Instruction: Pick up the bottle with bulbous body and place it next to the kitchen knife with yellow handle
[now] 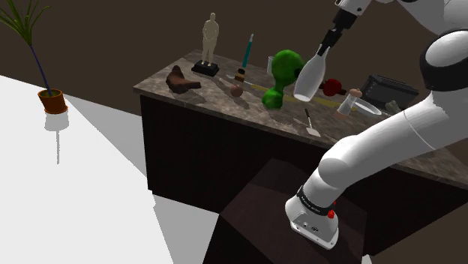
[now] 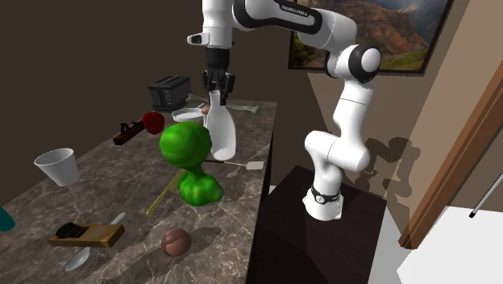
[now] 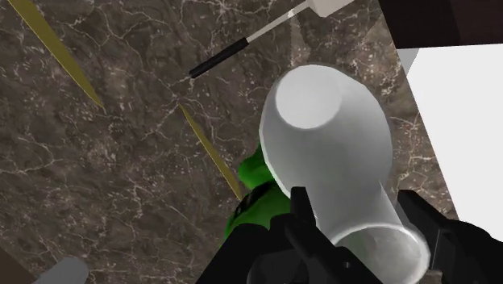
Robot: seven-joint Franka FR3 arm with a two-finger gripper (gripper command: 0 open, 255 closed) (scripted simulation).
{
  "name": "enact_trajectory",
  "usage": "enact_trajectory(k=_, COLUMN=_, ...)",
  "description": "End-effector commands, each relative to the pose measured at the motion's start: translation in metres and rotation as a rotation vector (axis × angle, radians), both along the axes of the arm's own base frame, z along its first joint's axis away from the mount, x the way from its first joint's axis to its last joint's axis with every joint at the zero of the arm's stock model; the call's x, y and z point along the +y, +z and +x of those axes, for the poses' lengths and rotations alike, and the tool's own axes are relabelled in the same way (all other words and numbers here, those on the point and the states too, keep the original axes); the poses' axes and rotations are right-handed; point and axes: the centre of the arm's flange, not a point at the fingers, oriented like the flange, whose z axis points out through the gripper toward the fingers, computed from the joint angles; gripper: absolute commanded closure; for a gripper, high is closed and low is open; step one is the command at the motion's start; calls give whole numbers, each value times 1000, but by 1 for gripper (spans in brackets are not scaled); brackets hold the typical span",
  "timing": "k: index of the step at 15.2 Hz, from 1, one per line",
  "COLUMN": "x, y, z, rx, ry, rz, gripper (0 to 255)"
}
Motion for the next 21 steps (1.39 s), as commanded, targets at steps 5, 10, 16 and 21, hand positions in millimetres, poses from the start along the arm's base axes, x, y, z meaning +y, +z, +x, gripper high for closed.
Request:
enact_trajectory(k=5, x=-68, y=1, z=-42, rx=0, ry=1, rz=-1, gripper=255)
enact_trajectory(k=10, x=-124, y=1, z=-77, rx=0, ry=1, rz=-1, gripper=255)
enact_trajectory(k=16, x=-184, y=-4, z=-116, rx=0, ry=1, rz=-1, gripper=255)
enact_trajectory(k=21, x=-184, y=-31, z=-116, rx=0, ry=1, rz=-1, gripper=255)
